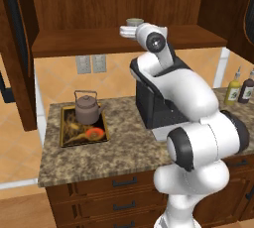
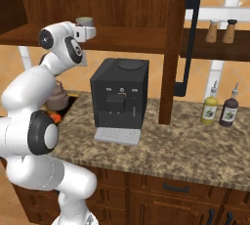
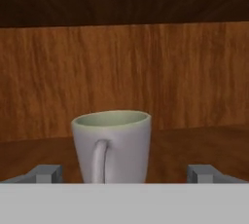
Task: Pick the kettle from the counter and place it on the tray. Then pick the mug from the cabinet and place it on the tray. Then close the cabinet doors.
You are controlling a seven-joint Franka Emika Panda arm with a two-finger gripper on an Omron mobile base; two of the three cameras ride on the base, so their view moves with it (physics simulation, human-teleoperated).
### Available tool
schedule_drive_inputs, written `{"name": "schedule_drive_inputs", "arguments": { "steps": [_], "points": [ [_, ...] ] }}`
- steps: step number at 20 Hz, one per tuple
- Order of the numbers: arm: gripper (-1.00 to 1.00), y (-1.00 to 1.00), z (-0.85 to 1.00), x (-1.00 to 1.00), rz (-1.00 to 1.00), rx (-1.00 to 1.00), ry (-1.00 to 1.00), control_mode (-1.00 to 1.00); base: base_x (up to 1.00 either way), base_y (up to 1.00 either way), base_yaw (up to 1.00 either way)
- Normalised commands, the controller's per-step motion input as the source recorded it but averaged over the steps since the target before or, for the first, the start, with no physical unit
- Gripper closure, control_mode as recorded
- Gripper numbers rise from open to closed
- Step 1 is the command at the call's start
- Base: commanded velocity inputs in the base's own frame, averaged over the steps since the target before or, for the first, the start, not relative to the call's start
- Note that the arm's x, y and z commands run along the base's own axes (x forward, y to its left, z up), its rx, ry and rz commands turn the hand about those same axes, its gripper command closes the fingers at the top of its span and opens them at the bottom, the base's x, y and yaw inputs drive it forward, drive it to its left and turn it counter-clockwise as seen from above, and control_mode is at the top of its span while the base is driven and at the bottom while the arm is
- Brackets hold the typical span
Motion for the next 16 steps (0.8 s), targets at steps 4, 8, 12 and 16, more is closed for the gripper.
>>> {"name": "schedule_drive_inputs", "arguments": {
  "steps": [4,8,12,16],
  "points": [
    [-1.00,0.04,0.00,0.24,0.02,0.00,0.00,-1.00,0.00,0.00,0.00],
    [-1.00,0.10,0.00,0.25,0.01,0.00,0.00,-1.00,0.00,0.00,0.00],
    [1.00,0.07,-0.04,0.16,0.00,0.00,0.00,-1.00,0.00,0.00,0.00],
    [1.00,0.01,-0.07,0.01,0.00,0.00,0.00,-1.00,0.00,0.00,0.00]
  ]
}}
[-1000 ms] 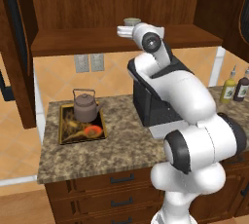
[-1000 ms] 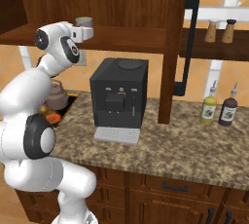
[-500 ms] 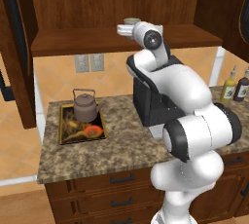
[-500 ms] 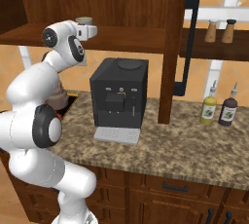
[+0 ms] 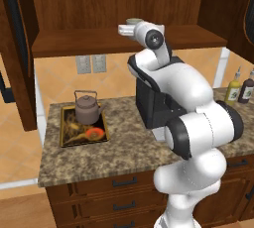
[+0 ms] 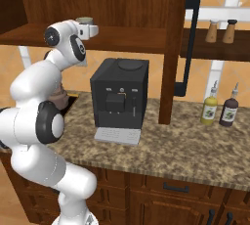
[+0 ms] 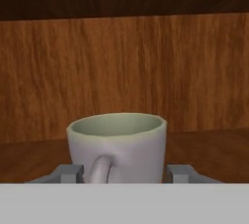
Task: Pick the kettle from the counter and place it on the tray. Then pick the mug from the cabinet and place it on the tray. Then close the cabinet doors.
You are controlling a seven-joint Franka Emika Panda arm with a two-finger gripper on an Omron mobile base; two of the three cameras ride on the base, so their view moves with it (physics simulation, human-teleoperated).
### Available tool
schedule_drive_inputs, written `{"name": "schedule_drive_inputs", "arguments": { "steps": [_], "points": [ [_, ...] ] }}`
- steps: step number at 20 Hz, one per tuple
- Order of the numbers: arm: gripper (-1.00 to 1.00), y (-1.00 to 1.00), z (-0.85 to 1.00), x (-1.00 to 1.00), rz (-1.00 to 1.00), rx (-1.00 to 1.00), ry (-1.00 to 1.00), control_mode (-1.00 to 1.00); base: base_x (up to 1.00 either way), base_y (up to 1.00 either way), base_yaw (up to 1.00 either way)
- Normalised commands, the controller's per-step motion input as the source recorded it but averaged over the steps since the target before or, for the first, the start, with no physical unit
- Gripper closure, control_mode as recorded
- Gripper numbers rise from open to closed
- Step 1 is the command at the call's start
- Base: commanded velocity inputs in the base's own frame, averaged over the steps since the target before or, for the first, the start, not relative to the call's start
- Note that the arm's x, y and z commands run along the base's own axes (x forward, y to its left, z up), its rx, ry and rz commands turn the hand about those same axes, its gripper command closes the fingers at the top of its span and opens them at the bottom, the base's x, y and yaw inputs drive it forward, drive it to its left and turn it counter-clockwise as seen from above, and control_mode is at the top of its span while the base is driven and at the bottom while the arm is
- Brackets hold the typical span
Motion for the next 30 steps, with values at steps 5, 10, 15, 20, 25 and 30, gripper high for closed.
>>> {"name": "schedule_drive_inputs", "arguments": {
  "steps": [5,10,15,20,25,30],
  "points": [
    [1.00,0.00,-0.05,0.03,0.00,0.00,0.00,-1.00,0.00,0.00,0.00],
    [1.00,0.03,-0.02,0.00,0.00,0.00,0.00,-1.00,0.00,0.00,0.00],
    [1.00,0.01,0.00,0.00,0.00,0.00,0.00,-1.00,0.00,0.00,0.00],
    [1.00,0.00,0.00,-0.22,-0.03,0.00,-0.01,-1.00,0.00,0.00,0.00],
    [1.00,0.03,0.00,-0.73,0.01,0.02,-0.12,-1.00,0.00,0.00,0.00],
    [1.00,0.19,0.02,-0.72,0.24,0.00,-0.03,-1.00,0.00,0.00,0.00]
  ]
}}
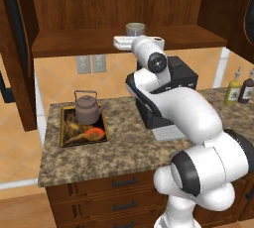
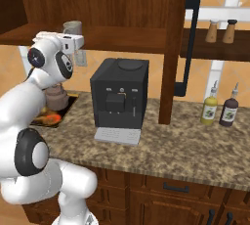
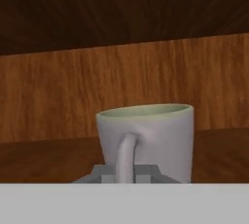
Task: Pick the kettle from the counter and place it on the tray. Then pick the mug from the cabinet and place it on the tray. Then close the cabinet doors.
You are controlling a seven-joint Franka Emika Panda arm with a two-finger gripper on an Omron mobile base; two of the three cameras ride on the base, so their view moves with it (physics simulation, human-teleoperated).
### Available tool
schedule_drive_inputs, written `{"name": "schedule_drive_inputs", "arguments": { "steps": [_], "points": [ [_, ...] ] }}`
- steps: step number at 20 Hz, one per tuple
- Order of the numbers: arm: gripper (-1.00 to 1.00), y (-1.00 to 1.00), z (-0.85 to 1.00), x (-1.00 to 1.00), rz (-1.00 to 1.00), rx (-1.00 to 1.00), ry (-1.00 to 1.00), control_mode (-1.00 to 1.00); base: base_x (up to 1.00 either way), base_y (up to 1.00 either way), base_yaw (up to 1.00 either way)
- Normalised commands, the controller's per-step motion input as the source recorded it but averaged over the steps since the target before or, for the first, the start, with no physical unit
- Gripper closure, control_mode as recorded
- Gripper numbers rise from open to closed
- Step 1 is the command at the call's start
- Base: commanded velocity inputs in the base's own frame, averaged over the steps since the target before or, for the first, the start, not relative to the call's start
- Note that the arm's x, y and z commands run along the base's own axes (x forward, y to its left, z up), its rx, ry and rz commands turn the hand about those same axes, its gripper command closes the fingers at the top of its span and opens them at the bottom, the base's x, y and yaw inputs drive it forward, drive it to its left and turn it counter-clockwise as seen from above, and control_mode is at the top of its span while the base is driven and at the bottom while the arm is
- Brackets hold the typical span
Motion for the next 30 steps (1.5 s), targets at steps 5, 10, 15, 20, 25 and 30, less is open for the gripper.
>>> {"name": "schedule_drive_inputs", "arguments": {
  "steps": [5,10,15,20,25,30],
  "points": [
    [1.00,0.37,0.25,-0.25,0.42,-0.01,0.00,-1.00,0.00,0.00,0.00],
    [1.00,0.11,0.25,-0.38,0.47,-0.01,-0.01,-1.00,0.00,0.00,0.00],
    [1.00,-0.01,0.06,-0.54,0.43,0.00,-0.08,-1.00,0.00,0.00,0.00],
    [1.00,-0.05,-0.06,-0.55,0.32,-0.02,-0.07,-1.00,0.00,0.00,0.00],
    [1.00,-0.01,-0.24,-0.29,0.25,-0.08,0.00,-1.00,0.00,0.00,0.00],
    [1.00,0.00,-0.24,-0.45,0.23,-0.13,-0.03,-1.00,0.00,0.00,0.00]
  ]
}}
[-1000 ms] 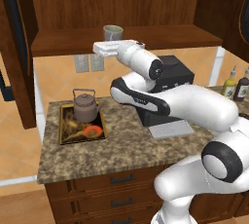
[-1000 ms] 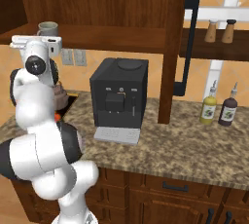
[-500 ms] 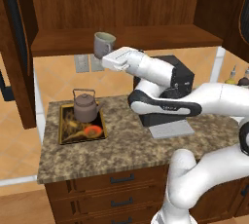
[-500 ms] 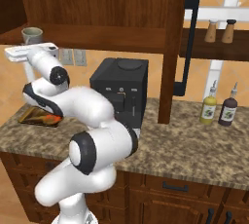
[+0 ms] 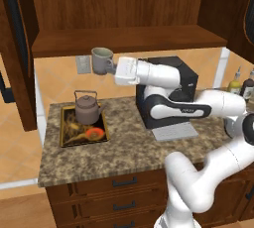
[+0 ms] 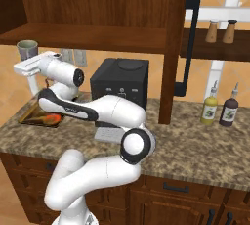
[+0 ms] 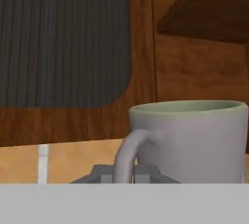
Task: Pick the kettle from the counter and place it on the tray. Then pick the mug from the cabinet and place it on the tray. Then close the cabinet doors.
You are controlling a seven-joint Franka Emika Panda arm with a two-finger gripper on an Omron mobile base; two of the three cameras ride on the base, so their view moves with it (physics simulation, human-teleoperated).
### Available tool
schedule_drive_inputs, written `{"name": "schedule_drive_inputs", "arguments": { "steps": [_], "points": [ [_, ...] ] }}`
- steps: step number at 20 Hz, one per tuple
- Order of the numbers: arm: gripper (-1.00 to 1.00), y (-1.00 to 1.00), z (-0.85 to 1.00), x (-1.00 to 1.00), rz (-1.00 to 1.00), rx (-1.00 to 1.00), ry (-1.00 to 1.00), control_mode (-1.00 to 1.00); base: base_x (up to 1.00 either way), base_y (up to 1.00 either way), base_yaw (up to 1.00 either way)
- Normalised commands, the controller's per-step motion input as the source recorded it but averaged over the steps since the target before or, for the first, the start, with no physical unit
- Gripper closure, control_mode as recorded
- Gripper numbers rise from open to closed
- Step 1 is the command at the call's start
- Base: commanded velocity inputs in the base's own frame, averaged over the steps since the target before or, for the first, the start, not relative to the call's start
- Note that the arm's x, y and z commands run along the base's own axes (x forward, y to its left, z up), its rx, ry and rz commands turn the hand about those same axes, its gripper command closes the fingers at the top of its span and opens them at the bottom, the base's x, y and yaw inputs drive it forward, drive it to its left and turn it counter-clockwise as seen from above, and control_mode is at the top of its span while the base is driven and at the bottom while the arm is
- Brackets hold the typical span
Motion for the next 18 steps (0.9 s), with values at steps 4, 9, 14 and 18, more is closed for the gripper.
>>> {"name": "schedule_drive_inputs", "arguments": {
  "steps": [4,9,14,18],
  "points": [
    [1.00,0.11,-0.37,-0.71,0.13,-0.13,-0.08,-1.00,0.00,0.00,0.00],
    [1.00,0.28,-0.42,-0.66,0.09,-0.14,-0.05,-1.00,0.00,0.00,0.00],
    [1.00,0.45,-0.35,-0.89,0.03,-0.11,-0.12,-1.00,0.00,0.00,0.00],
    [1.00,0.37,-0.50,-0.66,0.00,-0.04,-0.12,-1.00,0.00,0.00,0.00]
  ]
}}
